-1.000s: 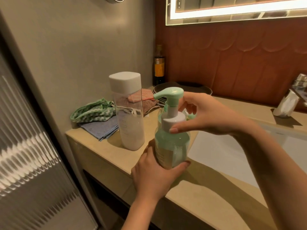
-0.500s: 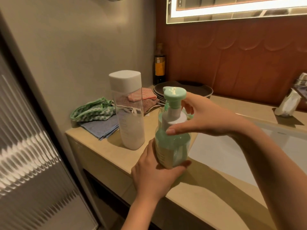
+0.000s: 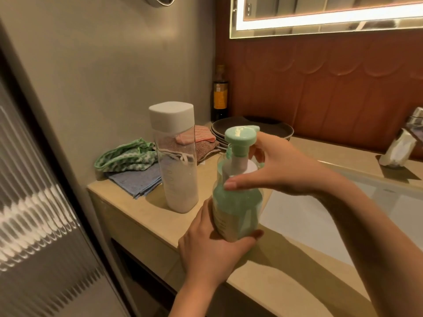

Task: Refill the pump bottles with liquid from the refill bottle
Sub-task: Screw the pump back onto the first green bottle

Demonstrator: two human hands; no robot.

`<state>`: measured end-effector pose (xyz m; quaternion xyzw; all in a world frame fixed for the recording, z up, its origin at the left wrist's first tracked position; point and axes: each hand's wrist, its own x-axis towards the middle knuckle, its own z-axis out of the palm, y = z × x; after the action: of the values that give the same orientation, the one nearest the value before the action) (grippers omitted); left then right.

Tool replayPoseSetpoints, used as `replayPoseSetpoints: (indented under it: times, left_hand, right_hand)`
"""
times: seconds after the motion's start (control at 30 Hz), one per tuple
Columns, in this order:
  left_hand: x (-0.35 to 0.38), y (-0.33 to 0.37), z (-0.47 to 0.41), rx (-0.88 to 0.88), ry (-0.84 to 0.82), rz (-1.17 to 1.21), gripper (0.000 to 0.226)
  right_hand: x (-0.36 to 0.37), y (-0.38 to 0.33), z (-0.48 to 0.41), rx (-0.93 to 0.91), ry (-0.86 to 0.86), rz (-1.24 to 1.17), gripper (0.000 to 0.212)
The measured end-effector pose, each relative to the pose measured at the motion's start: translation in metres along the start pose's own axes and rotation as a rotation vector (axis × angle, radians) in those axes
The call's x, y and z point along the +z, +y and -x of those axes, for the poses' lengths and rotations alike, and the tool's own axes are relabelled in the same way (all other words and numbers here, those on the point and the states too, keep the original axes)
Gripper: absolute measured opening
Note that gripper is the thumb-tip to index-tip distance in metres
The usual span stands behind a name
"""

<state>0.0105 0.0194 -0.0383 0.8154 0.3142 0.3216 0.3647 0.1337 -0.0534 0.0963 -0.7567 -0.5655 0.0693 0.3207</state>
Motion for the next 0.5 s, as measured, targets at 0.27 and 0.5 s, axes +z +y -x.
replayPoseSetpoints:
  times: [0.27, 0.5]
  left_hand:
    - [0.0, 0.0, 0.0, 0.002, -0.016, -0.054, 0.103]
    - [0.0, 0.001, 0.0, -0.023, 0.001, -0.022, 0.107]
  right_hand:
    - [-0.014, 0.003, 0.006, -0.067, -0.099, -0.097, 0.048]
    - [-0.002, 0.001, 0.001, -0.092, 0.005, -0.068, 0.059]
